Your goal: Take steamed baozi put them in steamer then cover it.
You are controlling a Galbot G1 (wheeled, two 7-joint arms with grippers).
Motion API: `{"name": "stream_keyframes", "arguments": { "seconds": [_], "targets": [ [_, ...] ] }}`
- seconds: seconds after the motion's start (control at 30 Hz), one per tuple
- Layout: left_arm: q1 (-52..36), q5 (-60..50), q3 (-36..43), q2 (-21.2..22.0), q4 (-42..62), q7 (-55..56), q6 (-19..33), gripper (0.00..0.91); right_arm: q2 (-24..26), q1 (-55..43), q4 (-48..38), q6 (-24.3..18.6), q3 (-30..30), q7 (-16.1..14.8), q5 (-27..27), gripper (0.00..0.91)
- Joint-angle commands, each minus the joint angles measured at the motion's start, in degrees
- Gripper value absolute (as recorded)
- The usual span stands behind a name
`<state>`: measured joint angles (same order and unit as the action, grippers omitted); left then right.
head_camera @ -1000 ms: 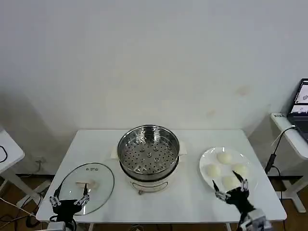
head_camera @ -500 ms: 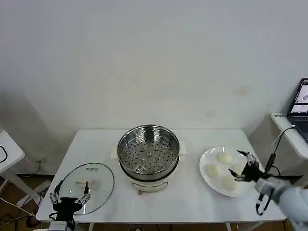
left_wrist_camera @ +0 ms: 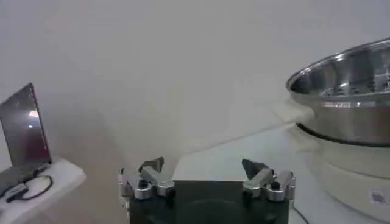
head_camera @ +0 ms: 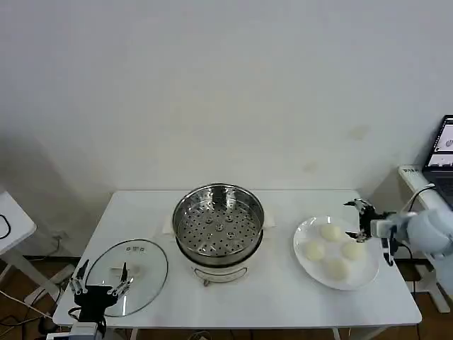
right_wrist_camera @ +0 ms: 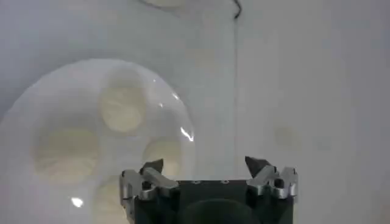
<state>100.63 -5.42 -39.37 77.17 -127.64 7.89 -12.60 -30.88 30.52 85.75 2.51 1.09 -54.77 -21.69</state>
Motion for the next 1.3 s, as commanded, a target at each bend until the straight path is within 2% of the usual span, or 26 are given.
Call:
{"name": "stream_keyframes", "arguments": {
  "seconds": [0.03, 0.23, 0.4, 0.5, 0.67, 0.93, 1.3],
  "targets": [
    [-0.4, -0.4, -0.6, 0.1, 0.0, -0.7, 0.0, 0.907, -1.1, -19.5, -13.8, -0.6, 21.6, -7.6, 1.5, 0.907],
    [-0.4, -0.5, -1.4, -0.1, 0.4, -0.9, -0.1, 0.907, -6.5, -21.9, -20.4, 0.7, 25.1, -7.7, 2.4, 0.907],
    [-0.5, -0.4, -2.0, 0.1, 0.5, -1.1, -0.1, 0.907, -13.3, -23.0, -27.0, 1.1, 26.0, -7.3, 3.9, 0.907],
    [-0.5, -0.4, -2.3, 0.1, 0.7, -1.1, -0.2, 0.907, -16.2, -23.6, -29.8, 1.1, 26.3, -7.1, 2.1, 0.907],
    [-0.5, -0.3, -2.6, 0.3, 1.2, -1.1, -0.1, 0.907, -18.5, -24.9, -33.6, 1.0, 27.7, -6.6, -0.8, 0.907],
    [-0.2, -0.3, -3.0, 0.5, 1.5, -1.1, 0.0, 0.907, -21.1, -24.0, -38.0, 0.6, 26.4, -5.7, -5.8, 0.907],
    [-0.1, -0.3, -3.1, 0.5, 1.6, -1.1, -0.1, 0.907, -22.2, -23.2, -39.5, 0.6, 25.6, -5.0, -6.6, 0.897]
  ]
}}
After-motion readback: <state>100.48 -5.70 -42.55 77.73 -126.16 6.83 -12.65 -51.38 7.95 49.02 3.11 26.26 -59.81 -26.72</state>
